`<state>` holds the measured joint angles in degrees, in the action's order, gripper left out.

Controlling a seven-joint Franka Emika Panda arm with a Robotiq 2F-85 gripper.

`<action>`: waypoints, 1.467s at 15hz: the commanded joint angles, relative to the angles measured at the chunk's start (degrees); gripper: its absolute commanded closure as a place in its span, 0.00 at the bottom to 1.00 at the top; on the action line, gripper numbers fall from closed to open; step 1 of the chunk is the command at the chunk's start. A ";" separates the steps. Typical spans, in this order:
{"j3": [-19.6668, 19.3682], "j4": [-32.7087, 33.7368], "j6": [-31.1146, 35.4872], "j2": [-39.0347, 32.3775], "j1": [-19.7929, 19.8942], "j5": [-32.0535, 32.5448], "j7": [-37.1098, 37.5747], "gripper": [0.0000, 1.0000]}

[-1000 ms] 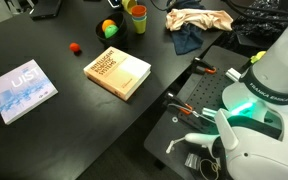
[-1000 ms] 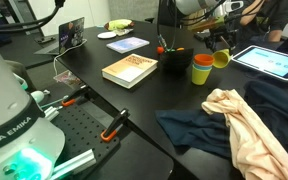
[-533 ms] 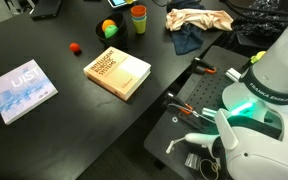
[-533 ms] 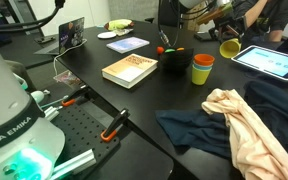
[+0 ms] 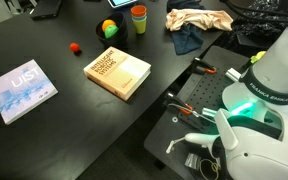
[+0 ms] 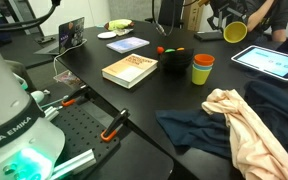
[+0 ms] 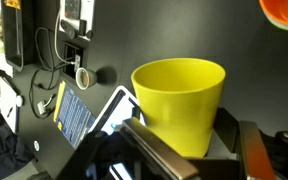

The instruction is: Stack the cups together

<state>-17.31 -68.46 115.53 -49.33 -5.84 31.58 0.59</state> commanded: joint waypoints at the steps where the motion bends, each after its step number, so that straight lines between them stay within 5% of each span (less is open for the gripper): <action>1: 1.54 7.08 -13.05 -1.29 -0.11 2.77 -8.26 0.51; 7: 4.30 10.03 -25.56 -3.21 -0.15 11.23 -18.68 0.51; 13: 8.18 10.01 -33.95 -3.75 0.20 12.55 -26.91 0.51; 22: 11.69 9.06 -36.03 -4.55 1.80 11.91 -29.79 0.51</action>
<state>-6.95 -61.40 80.93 -52.89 -4.99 42.53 -27.08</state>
